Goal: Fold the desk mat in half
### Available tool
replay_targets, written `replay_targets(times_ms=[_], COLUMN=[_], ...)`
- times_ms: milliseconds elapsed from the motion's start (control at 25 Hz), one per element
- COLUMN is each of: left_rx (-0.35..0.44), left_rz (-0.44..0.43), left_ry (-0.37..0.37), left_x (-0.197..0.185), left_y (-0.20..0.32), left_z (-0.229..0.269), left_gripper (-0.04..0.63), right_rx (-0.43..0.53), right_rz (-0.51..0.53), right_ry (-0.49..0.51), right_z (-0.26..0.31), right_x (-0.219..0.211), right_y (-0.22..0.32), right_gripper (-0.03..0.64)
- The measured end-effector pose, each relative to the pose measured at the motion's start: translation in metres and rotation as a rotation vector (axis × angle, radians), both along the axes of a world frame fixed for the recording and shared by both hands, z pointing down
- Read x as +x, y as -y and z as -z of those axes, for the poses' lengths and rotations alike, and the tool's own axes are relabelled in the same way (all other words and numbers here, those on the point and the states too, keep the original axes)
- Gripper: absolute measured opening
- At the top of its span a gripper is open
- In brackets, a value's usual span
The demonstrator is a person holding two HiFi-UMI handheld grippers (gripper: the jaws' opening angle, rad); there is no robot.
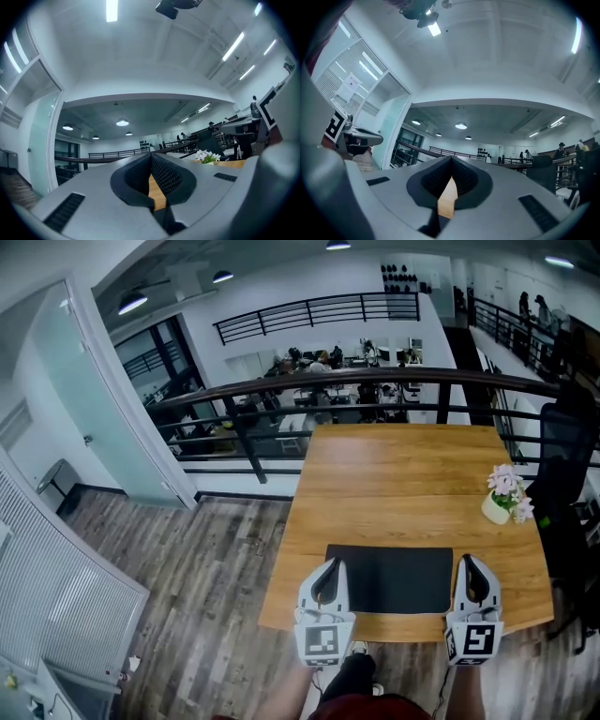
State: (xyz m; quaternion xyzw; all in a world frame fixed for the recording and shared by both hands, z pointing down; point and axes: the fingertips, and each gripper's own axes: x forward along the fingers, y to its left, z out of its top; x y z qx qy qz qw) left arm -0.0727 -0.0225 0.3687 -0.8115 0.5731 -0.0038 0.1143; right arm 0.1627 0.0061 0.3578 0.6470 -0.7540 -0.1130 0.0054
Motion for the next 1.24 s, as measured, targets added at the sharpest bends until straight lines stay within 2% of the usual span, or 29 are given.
replay_targets(times_ms=[560, 760, 880, 1240], left_rx=[0.026, 0.004, 0.006, 0.006], left_rz=[-0.035, -0.036, -0.038, -0.038], left_ry=[-0.010, 0.004, -0.010, 0.013], left_x=[0.009, 0.011, 0.011, 0.009], left_y=[-0.004, -0.002, -0.002, -0.007], left_z=[0.005, -0.002, -0.003, -0.001], left_gripper=[0.020, 0.020, 0.020, 0.020], right_rx=[-0.005, 0.000, -0.004, -0.013], right_rz=[-0.006, -0.004, -0.006, -0.007], right_ry=[-0.005, -0.011, -0.011, -0.018], right_z=[-0.001, 0.000, -0.002, -0.005], right_x=[0.000, 0.001, 0.001, -0.003], right_y=[-0.003, -0.002, -0.005, -0.006], right_gripper=[0.009, 0.009, 0.009, 0.009])
